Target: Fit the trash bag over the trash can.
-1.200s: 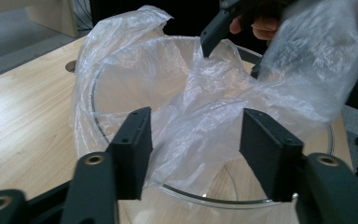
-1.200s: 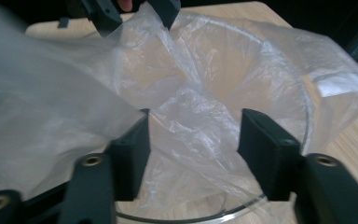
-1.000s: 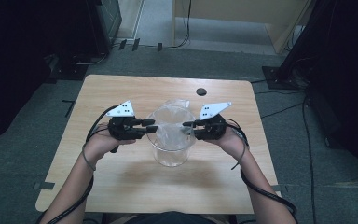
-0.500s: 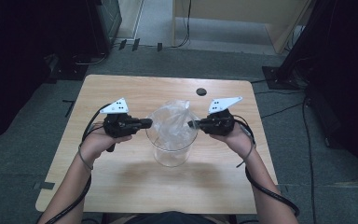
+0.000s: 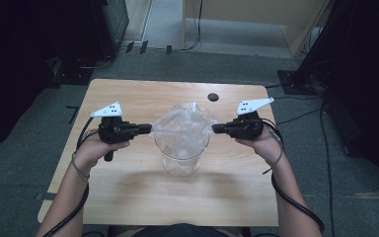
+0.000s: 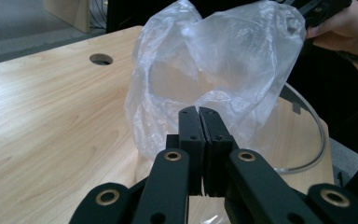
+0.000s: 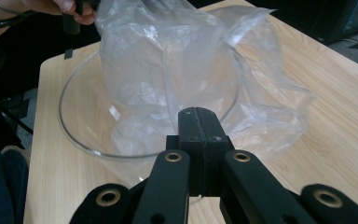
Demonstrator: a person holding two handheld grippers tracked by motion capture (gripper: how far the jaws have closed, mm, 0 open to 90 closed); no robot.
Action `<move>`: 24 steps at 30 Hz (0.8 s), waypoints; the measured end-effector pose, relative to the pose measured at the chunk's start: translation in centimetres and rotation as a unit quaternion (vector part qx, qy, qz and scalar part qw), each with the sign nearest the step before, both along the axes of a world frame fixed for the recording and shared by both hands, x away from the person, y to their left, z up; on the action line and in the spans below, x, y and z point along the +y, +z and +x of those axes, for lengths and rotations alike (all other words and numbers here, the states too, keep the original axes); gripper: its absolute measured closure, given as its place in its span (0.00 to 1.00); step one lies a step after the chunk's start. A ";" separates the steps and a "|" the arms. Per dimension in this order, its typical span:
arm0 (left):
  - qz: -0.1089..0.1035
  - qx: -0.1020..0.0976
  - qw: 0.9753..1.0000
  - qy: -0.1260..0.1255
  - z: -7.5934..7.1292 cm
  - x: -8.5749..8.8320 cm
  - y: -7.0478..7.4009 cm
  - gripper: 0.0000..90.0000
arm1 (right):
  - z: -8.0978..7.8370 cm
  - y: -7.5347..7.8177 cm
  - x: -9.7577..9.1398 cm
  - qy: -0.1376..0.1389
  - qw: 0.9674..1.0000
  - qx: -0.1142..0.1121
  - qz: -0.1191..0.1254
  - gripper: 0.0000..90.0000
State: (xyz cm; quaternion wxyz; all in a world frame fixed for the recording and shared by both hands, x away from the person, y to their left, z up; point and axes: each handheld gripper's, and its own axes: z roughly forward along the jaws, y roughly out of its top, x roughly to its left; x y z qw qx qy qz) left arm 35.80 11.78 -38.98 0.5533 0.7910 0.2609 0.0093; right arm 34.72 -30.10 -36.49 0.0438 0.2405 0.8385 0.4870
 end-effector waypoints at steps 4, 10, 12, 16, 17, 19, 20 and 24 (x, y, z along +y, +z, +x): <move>0.001 0.004 1.000 0.006 0.1 0.7 -0.2 0.98 | 0.1 0.0 -1.0 -0.005 1.000 0.006 -0.006 1.00; 0.002 0.023 1.000 0.013 0.3 1.5 -0.6 0.99 | 0.3 -0.1 -2.4 -0.038 0.999 0.016 -0.035 1.00; -0.007 0.024 1.000 0.014 0.3 1.6 -0.5 0.99 | 0.3 0.0 -2.6 -0.041 0.998 0.013 -0.037 1.00; -0.018 0.021 1.000 -0.003 0.1 1.3 -0.1 0.86 | 0.2 0.2 -2.6 -0.024 1.000 0.009 -0.016 0.92; -0.023 0.019 1.000 -0.007 0.1 1.2 0.1 0.85 | 0.2 0.2 -2.6 -0.017 1.000 0.009 -0.005 0.87; -0.033 0.013 0.999 -0.010 0.0 1.1 0.6 0.81 | 0.1 0.3 -2.6 -0.007 1.000 0.006 0.011 0.80; -0.036 0.009 0.999 -0.011 -0.1 1.0 0.9 0.79 | 0.1 0.5 -2.6 -0.004 1.000 0.002 0.019 0.78; -0.043 -0.003 0.999 -0.013 -0.2 0.8 1.7 0.72 | 0.1 0.9 -2.5 -0.001 0.999 -0.005 0.049 0.75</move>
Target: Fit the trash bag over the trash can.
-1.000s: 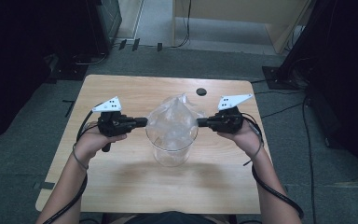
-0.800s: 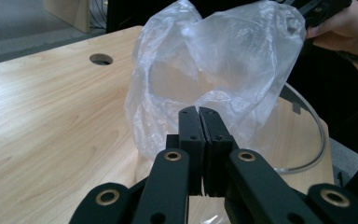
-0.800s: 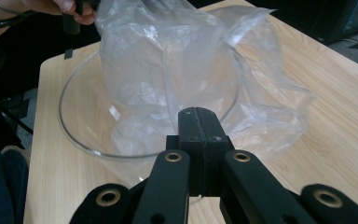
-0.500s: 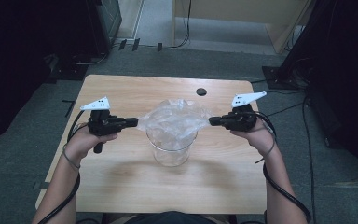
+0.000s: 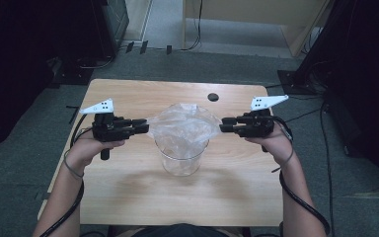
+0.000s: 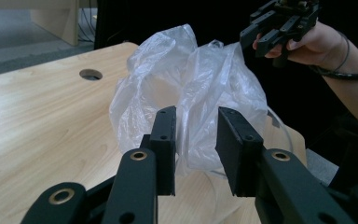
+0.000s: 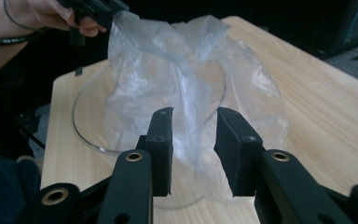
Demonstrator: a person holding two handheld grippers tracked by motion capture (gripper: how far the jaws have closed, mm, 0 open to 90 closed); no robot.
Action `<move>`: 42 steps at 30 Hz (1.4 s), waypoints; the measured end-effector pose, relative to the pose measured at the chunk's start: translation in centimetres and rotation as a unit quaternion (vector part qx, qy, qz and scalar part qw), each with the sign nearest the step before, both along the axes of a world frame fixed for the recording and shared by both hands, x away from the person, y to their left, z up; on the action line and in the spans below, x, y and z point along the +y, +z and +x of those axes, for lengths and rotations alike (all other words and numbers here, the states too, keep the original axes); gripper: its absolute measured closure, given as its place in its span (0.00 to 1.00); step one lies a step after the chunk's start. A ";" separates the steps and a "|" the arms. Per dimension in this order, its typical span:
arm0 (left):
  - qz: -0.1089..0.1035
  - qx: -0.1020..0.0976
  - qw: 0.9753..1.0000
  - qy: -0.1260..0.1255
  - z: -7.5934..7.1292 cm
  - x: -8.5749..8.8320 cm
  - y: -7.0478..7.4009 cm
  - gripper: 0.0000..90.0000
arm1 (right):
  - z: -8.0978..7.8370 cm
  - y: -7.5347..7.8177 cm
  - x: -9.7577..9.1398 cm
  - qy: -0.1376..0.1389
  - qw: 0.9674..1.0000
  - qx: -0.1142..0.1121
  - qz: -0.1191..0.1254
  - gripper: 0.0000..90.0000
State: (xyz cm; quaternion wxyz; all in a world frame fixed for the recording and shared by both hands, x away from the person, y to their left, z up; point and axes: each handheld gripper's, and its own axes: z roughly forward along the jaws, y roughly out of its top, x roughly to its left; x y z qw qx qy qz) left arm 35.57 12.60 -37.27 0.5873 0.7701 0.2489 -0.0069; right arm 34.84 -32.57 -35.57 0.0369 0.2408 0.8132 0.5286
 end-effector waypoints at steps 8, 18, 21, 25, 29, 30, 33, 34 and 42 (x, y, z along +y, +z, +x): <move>0.014 -0.001 1.000 -0.002 -0.1 0.2 0.2 0.51 | 0.3 0.0 0.8 -0.036 0.999 -0.003 0.019 0.84; 0.020 -0.009 0.999 0.042 1.0 -0.7 1.4 0.83 | 1.2 -0.8 2.4 -0.073 0.997 -0.014 0.018 0.88; 0.037 -0.011 0.998 0.040 1.9 -1.4 1.3 0.87 | 1.8 -1.1 2.5 -0.077 0.997 -0.005 0.018 0.90; 0.051 -0.009 0.998 0.032 3.0 -2.7 1.0 0.87 | 2.4 -1.4 3.0 -0.070 0.997 0.005 0.010 0.91; 0.078 -0.008 0.997 0.027 3.7 -3.9 0.3 0.87 | 2.9 -1.8 3.6 -0.059 0.998 0.015 0.001 0.91; 0.083 -0.007 0.996 0.027 3.8 -4.1 0.1 0.87 | 2.9 -1.9 3.7 -0.054 0.998 0.018 -0.002 0.90; 0.095 -0.002 0.995 0.009 3.5 -4.6 -0.6 0.85 | 2.8 -2.2 4.3 -0.036 0.999 0.023 -0.013 0.86; 0.095 0.001 0.996 0.005 3.4 -4.7 -0.7 0.84 | 2.7 -2.2 4.5 -0.028 0.999 0.023 -0.016 0.86; 0.098 -0.006 0.994 -0.039 1.7 -5.0 -1.0 0.65 | 1.6 -2.4 5.7 0.012 0.999 0.034 -0.027 0.74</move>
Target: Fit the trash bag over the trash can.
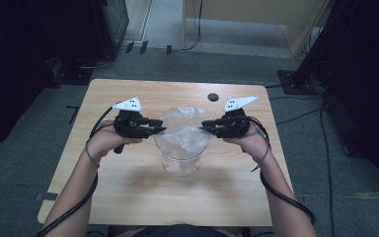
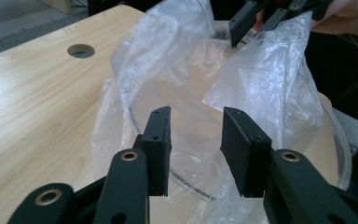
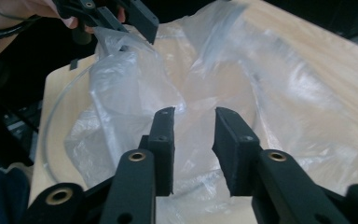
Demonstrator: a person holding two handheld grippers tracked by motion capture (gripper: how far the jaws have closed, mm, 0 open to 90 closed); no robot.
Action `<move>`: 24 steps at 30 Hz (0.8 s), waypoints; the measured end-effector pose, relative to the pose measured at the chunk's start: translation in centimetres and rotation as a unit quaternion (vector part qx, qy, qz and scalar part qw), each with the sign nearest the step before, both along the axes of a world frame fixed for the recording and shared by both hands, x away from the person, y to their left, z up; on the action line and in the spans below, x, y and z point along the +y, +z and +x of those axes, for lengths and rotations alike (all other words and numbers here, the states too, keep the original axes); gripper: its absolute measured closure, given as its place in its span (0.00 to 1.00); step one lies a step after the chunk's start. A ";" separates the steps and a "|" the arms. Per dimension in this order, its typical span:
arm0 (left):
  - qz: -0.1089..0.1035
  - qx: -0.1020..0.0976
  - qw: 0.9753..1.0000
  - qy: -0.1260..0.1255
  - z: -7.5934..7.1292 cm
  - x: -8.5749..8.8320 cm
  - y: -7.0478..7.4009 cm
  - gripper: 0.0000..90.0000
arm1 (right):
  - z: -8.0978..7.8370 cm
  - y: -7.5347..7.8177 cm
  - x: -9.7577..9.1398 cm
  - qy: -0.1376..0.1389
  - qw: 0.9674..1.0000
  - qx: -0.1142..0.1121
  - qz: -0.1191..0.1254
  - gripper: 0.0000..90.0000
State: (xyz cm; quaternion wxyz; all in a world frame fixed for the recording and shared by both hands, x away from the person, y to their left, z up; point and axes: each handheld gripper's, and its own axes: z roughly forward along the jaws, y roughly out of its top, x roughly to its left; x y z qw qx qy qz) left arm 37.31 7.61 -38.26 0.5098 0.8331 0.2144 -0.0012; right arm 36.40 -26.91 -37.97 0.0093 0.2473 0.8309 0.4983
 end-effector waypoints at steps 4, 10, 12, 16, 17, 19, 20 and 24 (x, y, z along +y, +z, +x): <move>0.000 -0.001 1.000 -0.010 -0.9 0.3 0.3 0.58 | -0.8 0.0 0.3 0.014 1.000 0.001 -0.007 0.65; -0.007 0.000 1.000 -0.006 -2.0 0.7 0.4 0.53 | -1.8 -0.2 0.4 0.017 1.000 0.001 -0.015 0.53; -0.009 0.003 1.000 -0.005 -2.3 0.8 0.3 0.53 | -2.0 -0.2 0.4 0.009 1.000 0.003 -0.009 0.48; -0.017 0.011 1.000 -0.004 -3.2 1.2 0.0 0.53 | -2.6 0.0 0.5 0.005 1.000 -0.001 -0.005 0.42; -0.017 0.012 1.000 -0.004 -3.4 1.2 0.0 0.53 | -2.9 0.1 0.5 0.004 1.000 -0.002 -0.005 0.41; -0.018 0.013 1.000 -0.005 -3.7 1.4 0.0 0.53 | -3.3 0.2 0.5 -0.001 1.000 -0.006 -0.008 0.39; -0.016 0.011 1.000 -0.004 -3.8 1.5 0.1 0.53 | -3.5 0.3 0.4 -0.006 1.000 -0.009 -0.012 0.38; -0.010 0.016 1.000 -0.011 -4.4 1.7 0.2 0.55 | -4.1 0.7 -0.1 -0.024 1.000 -0.012 -0.017 0.36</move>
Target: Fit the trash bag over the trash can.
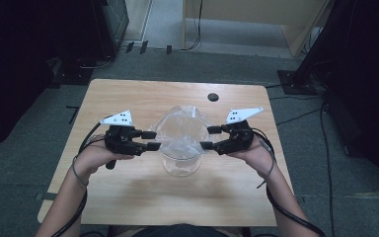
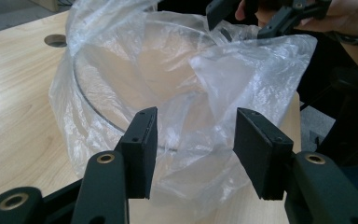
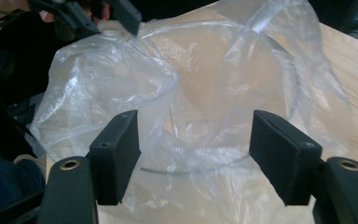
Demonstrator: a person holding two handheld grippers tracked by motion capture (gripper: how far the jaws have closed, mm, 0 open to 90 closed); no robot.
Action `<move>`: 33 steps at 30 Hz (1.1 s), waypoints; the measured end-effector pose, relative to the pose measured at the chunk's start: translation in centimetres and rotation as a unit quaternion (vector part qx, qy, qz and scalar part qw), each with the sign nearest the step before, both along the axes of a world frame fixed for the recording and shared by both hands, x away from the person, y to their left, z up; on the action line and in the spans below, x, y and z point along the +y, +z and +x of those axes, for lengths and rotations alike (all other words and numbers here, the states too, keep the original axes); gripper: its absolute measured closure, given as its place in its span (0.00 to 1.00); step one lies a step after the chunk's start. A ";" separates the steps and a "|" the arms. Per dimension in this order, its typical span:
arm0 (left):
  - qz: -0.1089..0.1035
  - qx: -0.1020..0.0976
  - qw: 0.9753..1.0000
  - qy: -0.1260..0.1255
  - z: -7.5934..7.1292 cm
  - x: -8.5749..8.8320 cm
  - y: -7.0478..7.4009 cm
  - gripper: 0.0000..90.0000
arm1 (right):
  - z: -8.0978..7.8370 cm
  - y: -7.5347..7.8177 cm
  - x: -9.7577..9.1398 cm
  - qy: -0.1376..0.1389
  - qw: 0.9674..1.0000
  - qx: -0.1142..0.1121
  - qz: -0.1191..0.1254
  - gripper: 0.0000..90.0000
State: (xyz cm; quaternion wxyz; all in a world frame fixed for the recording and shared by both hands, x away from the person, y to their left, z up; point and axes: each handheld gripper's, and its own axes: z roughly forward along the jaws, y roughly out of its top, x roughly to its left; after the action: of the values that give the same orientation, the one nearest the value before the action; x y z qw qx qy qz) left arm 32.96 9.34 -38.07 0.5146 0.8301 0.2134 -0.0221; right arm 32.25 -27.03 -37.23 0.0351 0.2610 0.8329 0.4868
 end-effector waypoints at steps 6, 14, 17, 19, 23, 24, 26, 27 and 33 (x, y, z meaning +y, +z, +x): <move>0.001 0.001 1.000 -0.005 -0.4 0.0 -0.3 0.55 | -0.6 0.2 -0.5 0.023 1.000 0.007 0.013 0.43; 0.002 0.005 1.000 -0.010 -1.0 0.1 -0.6 0.55 | -1.2 0.2 -0.3 0.053 0.998 0.021 0.018 0.49; 0.002 0.010 1.000 -0.011 -1.2 0.2 -0.5 0.58 | -1.3 0.3 -0.5 0.060 0.998 0.024 0.022 0.49; 0.000 0.003 1.000 -0.014 -1.3 0.4 -0.1 0.58 | -1.3 0.5 -0.7 0.059 0.998 0.019 0.027 0.48; -0.026 -0.004 1.000 -0.011 -1.5 0.3 0.7 0.56 | -1.3 1.0 -1.2 0.051 0.998 0.019 0.045 0.48; -0.026 -0.007 1.000 -0.013 -1.5 0.2 0.8 0.54 | -1.3 1.1 -1.1 0.051 0.998 0.019 0.044 0.48; -0.022 -0.007 1.000 -0.017 -1.6 -0.3 0.6 0.54 | -1.4 1.0 -0.8 0.057 0.997 0.018 0.040 0.48; -0.020 -0.004 1.000 -0.018 -1.6 -0.4 0.5 0.54 | -1.4 0.9 -0.6 0.060 0.997 0.018 0.037 0.47; -0.008 0.011 1.000 -0.027 -1.6 -0.7 -0.2 0.74 | -1.5 0.2 0.3 0.079 0.996 0.033 0.029 0.48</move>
State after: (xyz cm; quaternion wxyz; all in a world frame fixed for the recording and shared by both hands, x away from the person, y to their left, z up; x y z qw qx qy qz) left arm 31.38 8.59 -38.23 0.5185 0.8310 0.1962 -0.0467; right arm 30.79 -26.74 -37.00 -0.0390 0.2114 0.8372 0.5029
